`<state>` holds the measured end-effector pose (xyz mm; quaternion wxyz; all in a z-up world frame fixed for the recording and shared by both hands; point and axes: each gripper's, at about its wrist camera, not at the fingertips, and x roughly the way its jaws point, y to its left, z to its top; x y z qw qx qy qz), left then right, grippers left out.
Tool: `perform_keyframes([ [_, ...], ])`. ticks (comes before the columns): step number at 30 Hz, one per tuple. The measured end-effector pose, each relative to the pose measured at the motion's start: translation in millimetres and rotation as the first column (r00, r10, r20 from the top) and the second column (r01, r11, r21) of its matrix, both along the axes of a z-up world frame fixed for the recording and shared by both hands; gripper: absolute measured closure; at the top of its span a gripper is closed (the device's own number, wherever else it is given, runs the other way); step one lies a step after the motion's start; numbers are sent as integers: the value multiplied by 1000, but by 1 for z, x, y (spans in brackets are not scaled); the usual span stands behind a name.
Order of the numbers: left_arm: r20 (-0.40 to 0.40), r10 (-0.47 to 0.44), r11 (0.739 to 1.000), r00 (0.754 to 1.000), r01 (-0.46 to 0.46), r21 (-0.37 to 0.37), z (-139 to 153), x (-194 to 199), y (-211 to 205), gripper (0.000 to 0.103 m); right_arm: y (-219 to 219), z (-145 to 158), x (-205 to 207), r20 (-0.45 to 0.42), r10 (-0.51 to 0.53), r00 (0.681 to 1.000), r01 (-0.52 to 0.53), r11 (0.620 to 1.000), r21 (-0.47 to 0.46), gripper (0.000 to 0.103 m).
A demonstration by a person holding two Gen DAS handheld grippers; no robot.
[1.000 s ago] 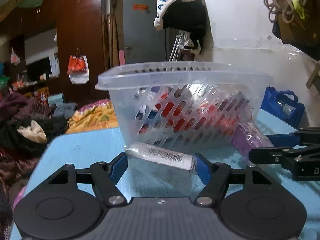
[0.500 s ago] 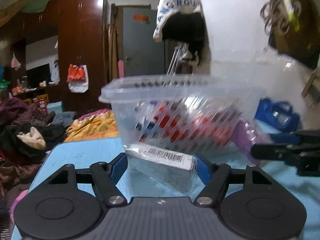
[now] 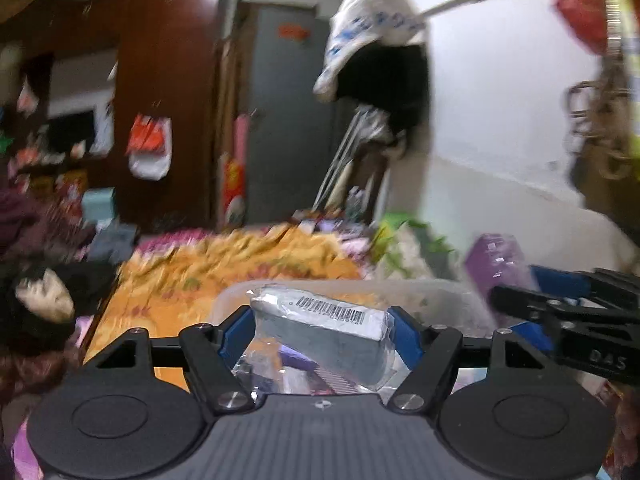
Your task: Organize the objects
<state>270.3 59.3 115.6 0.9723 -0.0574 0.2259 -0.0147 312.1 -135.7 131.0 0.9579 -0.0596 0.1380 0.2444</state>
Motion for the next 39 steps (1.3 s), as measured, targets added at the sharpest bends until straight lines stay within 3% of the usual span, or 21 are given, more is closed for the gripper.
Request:
perform_keyframes([
  [2,-44,1,1000,999,-1,1,-12,18,3,19,7,-10,15,-19,-9,1000,9,999,-41,45],
  [5,-81,12,1000,997,-11,9,-34,29,5,16,12,-27,30,-33,-54,998,51,995,-86,10],
  [8,-25,-6,1000,1000,6,-3,-37,14,9,16,5,-34,28,-59,-64,996,60,996,-60,8],
  [10,13,-27,1000,1000,27,-10,-32,1,11,12,-2,-32,22,-71,-33,997,31,999,-35,0],
  [12,47,-38,999,998,37,25,-25,-9,5,0,-3,-28,13,-85,-18,996,13,998,-62,0],
  [16,99,-112,993,989,109,33,-20,-30,-1,0,-9,-21,-12,-23,10,1000,-12,997,-71,0],
  [20,79,-65,996,995,59,72,-24,-36,-6,0,-22,-22,-24,-28,4,1000,-6,999,-43,0],
  [23,56,-75,994,996,70,80,-24,-38,-6,0,-37,-23,-19,-146,13,989,-7,999,41,0],
  [25,38,-81,995,996,78,68,-23,-38,-6,0,-43,-22,-16,-177,18,984,-9,999,52,0],
  [32,-22,-27,996,999,28,82,-21,-47,-14,0,-43,-21,-14,-123,-37,992,36,999,-15,0],
  [39,-32,0,994,999,4,113,-24,-48,-20,0,-44,-28,-13,-146,-32,989,30,999,-14,0],
])
